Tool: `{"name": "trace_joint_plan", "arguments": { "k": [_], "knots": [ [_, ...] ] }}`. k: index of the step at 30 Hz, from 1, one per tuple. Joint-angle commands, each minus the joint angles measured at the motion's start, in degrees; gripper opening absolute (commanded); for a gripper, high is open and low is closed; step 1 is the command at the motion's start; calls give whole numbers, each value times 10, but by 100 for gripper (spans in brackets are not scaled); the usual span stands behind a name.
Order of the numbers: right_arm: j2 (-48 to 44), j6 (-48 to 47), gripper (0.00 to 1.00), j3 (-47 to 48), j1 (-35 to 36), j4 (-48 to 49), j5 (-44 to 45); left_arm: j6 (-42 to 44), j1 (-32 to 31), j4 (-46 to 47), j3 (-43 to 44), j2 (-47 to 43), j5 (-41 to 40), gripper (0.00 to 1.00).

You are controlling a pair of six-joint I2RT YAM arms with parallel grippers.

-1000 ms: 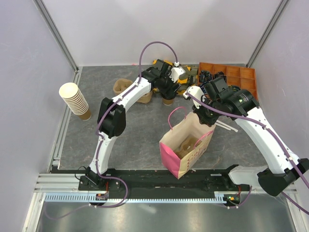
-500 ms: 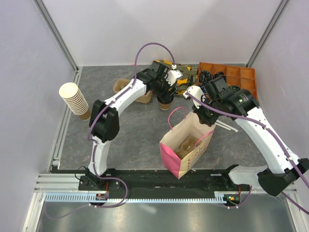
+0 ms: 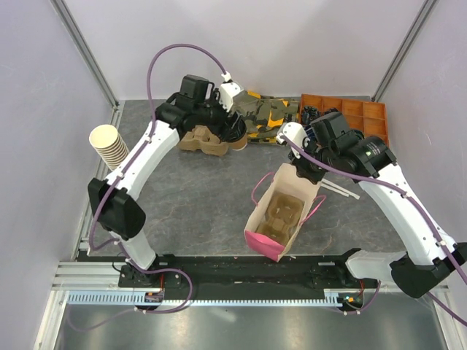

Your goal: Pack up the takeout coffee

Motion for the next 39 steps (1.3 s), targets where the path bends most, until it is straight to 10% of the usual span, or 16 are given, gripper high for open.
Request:
{"name": "trace_joint_plan", "arguments": {
  "k": [1,39],
  "knots": [
    [-8,-39,0,37,10,34,-40,-38,4,25,-25,-51,35,47],
    [0,48,0,39,71,61,-31,-39,57,20,-70,-372,264,48]
  ]
}}
